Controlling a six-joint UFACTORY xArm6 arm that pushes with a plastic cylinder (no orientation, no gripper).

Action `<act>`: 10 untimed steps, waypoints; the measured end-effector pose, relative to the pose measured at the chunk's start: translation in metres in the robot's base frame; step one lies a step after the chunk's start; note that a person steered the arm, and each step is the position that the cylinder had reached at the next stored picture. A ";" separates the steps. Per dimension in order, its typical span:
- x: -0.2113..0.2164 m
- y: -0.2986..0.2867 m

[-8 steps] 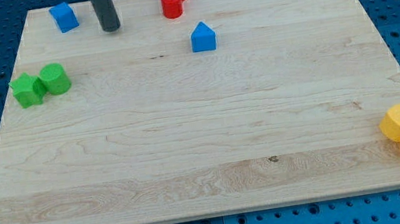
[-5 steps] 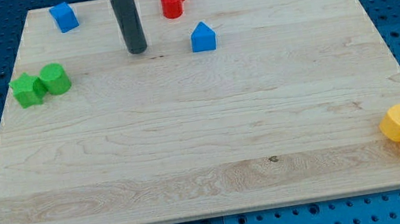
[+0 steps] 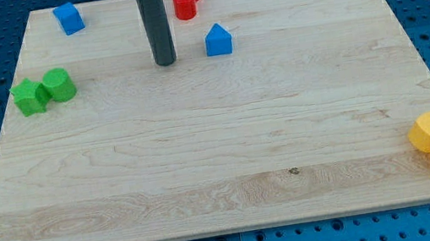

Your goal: Place the blue triangle diagonally to the bottom left of the red circle

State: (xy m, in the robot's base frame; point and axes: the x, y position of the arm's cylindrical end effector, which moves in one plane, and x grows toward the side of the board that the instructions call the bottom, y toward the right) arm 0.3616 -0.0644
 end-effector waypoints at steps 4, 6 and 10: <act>0.018 0.133; -0.001 0.166; -0.024 0.118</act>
State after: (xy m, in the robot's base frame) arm 0.3376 0.0536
